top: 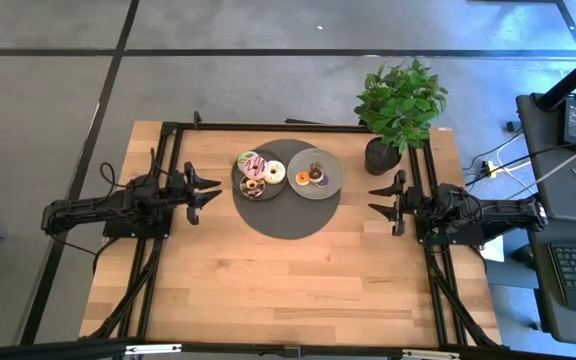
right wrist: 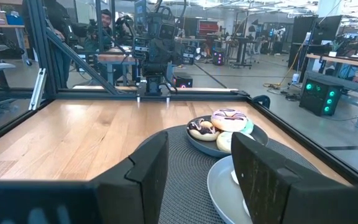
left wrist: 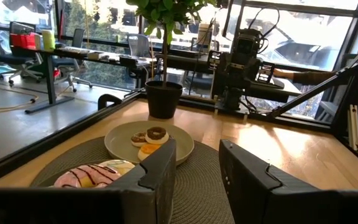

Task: Pick & Place donuts
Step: Return to Home Position

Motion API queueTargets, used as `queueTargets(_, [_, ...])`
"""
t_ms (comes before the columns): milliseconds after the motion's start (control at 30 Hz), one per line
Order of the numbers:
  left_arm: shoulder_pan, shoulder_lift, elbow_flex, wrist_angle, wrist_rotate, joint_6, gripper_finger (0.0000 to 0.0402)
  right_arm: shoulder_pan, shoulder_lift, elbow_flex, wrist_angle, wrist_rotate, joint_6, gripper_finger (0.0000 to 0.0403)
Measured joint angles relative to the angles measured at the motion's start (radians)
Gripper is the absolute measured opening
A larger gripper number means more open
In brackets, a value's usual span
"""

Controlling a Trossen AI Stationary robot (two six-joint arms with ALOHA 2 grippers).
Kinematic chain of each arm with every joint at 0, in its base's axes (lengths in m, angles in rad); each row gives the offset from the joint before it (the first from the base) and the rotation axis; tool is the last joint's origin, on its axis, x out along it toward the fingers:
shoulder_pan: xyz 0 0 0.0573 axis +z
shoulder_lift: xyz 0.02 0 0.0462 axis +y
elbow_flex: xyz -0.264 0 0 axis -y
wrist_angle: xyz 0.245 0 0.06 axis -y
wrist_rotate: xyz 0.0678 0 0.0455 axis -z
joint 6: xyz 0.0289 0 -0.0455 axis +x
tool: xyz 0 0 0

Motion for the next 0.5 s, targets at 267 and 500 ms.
queueTargets(267, [0.0,0.0,0.0,0.0,0.0,0.0,0.0118,0.0,0.0,0.0,0.0,0.0,0.001,0.0177])
queueTargets(500, [0.0,0.0,0.0,0.0,0.0,0.0,0.012,0.0,0.0,0.0,0.0,0.0,0.002,0.0177])
